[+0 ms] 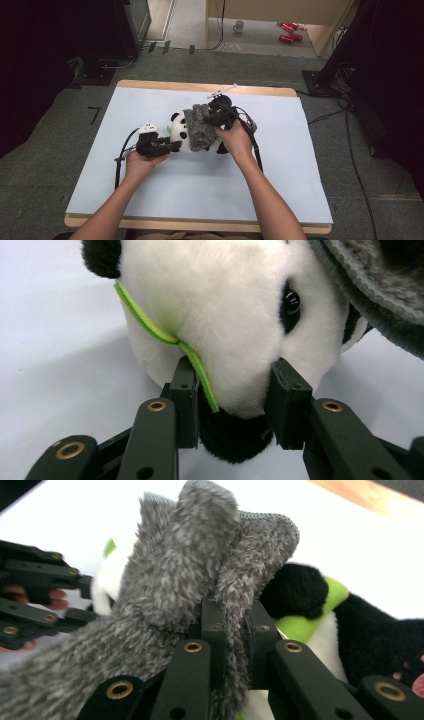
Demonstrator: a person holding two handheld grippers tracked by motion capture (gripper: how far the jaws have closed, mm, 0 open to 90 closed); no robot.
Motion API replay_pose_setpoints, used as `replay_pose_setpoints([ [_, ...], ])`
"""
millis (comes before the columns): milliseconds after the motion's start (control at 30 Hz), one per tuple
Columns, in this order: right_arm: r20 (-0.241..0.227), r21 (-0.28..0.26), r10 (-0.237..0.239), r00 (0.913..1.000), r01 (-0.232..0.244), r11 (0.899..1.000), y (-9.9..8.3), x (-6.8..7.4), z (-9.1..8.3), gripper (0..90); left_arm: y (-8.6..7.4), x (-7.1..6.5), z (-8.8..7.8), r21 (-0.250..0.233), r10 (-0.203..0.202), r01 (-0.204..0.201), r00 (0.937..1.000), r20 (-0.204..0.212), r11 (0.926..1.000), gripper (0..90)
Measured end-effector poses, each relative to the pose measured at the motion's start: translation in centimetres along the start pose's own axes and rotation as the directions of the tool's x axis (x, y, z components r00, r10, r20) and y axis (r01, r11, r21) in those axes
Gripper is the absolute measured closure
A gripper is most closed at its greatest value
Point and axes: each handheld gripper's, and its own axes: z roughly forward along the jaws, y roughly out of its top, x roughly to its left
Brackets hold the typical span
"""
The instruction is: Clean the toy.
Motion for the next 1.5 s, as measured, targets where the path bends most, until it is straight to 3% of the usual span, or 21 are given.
replay_pose_setpoints([
  [267,-0.090,-0.099,0.031,0.9955,-0.040,0.994,0.9,0.9,-2.0,83.8,0.0,-0.1,0.0,-0.004,0.004,-0.004,1.0000,-0.002,1.0000,62.5],
  [400,-0.164,-0.151,0.067,0.9842,-0.092,0.984,1.6,0.7,-2.9,83.8,0.0,-0.2,0.0,-0.001,0.018,-0.018,0.9998,-0.008,0.9998,62.6],
  [467,-0.175,-0.176,0.066,0.9823,-0.097,0.980,2.2,0.6,-3.4,83.8,0.0,-0.3,0.0,0.008,0.031,-0.031,0.9994,-0.013,0.9995,62.6],
  [600,-0.122,-0.211,0.052,0.9912,-0.077,0.974,2.9,0.2,-4.3,83.8,0.0,-0.4,0.0,0.037,0.068,-0.067,0.9974,-0.026,0.9971,62.7],
  [700,-0.092,-0.230,0.081,0.9924,-0.101,0.968,2.6,-1.0,-4.8,83.7,0.1,-0.4,0.0,0.052,0.078,-0.077,0.9966,-0.024,0.9956,62.8],
  [867,-0.060,-0.237,0.151,0.9866,-0.162,0.958,0.8,-3.7,-5.1,83.8,0.0,-0.3,0.0,0.059,0.070,-0.069,0.9973,-0.021,0.9959,62.7],
  [1033,-0.012,-0.216,0.196,0.9805,-0.194,0.957,-1.5,-5.8,-4.4,83.7,0.0,-0.2,0.0,0.059,0.062,-0.060,0.9979,-0.021,0.9964,62.5],
  [1167,-0.032,-0.232,0.235,0.9716,-0.236,0.944,-3.3,-7.3,-3.4,83.5,0.0,-0.2,0.1,0.057,0.048,-0.046,0.9986,-0.021,0.9973,62.5],
  [1300,-0.010,-0.241,0.221,0.9752,-0.217,0.946,-4.8,-7.8,-3.1,83.5,0.0,-0.2,0.1,0.054,0.044,-0.043,0.9988,-0.021,0.9976,62.5],
  [1400,-0.022,-0.240,0.239,0.9709,-0.237,0.941,-5.6,-8.4,-3.2,83.4,0.0,-0.2,0.1,0.052,0.043,-0.042,0.9989,-0.019,0.9978,62.5],
  [1500,-0.011,-0.231,0.239,0.9709,-0.235,0.944,-5.9,-8.7,-3.3,83.5,-0.1,-0.2,0.1,0.051,0.041,-0.040,0.9990,-0.019,0.9979,62.4],
])
